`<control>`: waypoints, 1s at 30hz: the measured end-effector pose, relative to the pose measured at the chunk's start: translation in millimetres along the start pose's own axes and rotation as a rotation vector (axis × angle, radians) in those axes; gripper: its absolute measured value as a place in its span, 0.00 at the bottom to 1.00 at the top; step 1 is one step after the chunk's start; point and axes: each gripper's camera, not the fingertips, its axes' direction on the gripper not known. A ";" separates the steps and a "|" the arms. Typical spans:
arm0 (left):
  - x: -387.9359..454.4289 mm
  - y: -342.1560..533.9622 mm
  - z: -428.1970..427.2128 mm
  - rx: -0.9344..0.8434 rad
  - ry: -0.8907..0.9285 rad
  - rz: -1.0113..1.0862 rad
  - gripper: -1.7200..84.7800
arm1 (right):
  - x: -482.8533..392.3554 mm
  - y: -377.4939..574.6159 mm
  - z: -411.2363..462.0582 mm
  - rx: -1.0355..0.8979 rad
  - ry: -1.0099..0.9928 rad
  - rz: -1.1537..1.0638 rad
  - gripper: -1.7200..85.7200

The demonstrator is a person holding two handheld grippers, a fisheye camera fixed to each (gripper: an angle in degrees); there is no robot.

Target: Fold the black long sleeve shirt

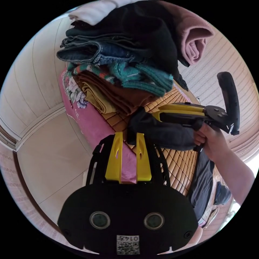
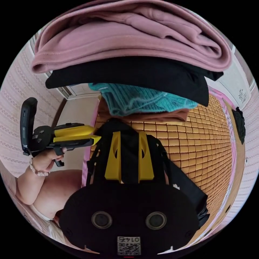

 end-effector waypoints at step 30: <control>289.1 216.4 -128.7 0.194 1.024 1.162 0.01 | 23.7 494.5 -452.7 0.644 0.341 0.898 0.02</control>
